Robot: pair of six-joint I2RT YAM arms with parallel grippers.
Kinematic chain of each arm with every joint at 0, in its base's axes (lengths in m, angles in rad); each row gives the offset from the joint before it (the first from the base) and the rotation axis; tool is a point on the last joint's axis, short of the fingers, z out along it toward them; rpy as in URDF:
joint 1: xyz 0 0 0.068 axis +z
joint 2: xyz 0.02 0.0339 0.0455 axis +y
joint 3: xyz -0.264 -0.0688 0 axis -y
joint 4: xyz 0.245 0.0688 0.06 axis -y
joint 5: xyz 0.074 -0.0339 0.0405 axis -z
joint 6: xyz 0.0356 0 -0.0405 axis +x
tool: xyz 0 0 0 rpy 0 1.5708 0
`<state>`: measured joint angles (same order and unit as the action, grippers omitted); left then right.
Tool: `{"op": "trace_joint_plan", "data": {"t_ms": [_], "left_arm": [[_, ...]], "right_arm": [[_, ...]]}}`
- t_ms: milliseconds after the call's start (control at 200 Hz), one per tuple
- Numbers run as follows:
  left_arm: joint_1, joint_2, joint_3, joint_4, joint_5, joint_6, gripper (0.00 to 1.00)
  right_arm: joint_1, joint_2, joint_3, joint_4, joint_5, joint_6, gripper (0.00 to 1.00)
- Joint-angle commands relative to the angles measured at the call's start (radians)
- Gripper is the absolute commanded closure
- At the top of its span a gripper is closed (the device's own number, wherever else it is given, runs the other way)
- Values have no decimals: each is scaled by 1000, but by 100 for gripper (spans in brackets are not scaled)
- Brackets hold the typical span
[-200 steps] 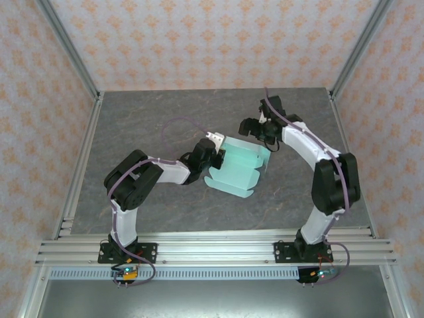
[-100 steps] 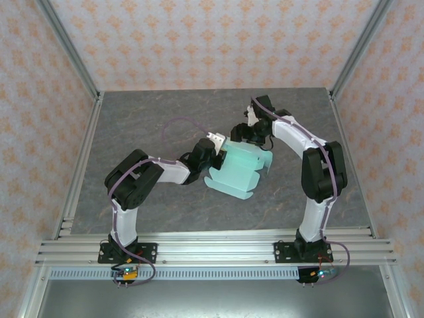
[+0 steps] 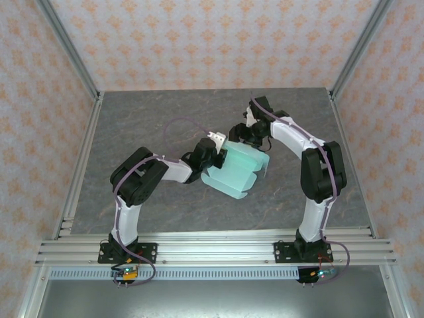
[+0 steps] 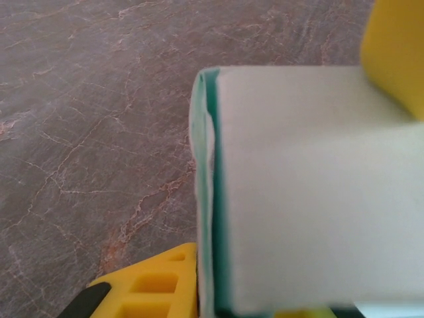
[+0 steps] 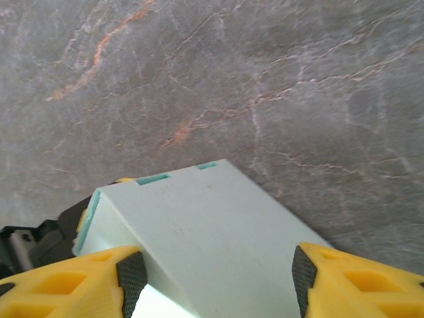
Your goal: Fold the paper box
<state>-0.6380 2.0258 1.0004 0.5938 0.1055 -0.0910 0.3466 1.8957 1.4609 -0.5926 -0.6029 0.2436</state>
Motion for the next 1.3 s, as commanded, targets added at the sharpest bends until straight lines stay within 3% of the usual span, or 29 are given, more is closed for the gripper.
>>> {"op": "trace_joint_plan", "data": {"t_ms": [0,200,415,491,601,711,841,926,971,1081,1296], "left_arm": [[-45,35,42,23,2,-20,88],[-61,44,29,52,-91,-42,100],[-63,27,2,47,-156,-53,100],[-63,4,-21,44,-162,-47,100],[-42,-43,-66,31,-157,-54,100],[9,-102,-122,32,-126,-99,100],[57,-180,-169,9,-132,-104,100],[92,-220,-197,4,-81,-104,100],[107,-238,-206,-4,-48,-95,100],[129,-270,-222,-34,-10,-86,100],[183,-246,-185,-73,133,-131,100]], "right_arm": [[23,1,-75,0,-34,89,39],[36,-93,-197,96,-72,191,41],[23,-220,-293,222,-20,213,36],[0,-289,-343,316,-24,218,32],[-31,-395,-392,402,-17,175,17],[-55,-514,-474,516,-43,87,10],[-55,-688,-713,795,99,-135,8],[-55,-781,-851,959,325,-188,9],[-56,-801,-895,1013,386,-216,10],[-57,-778,-915,1014,365,-274,14],[-56,-681,-917,1026,80,-379,26]]}}
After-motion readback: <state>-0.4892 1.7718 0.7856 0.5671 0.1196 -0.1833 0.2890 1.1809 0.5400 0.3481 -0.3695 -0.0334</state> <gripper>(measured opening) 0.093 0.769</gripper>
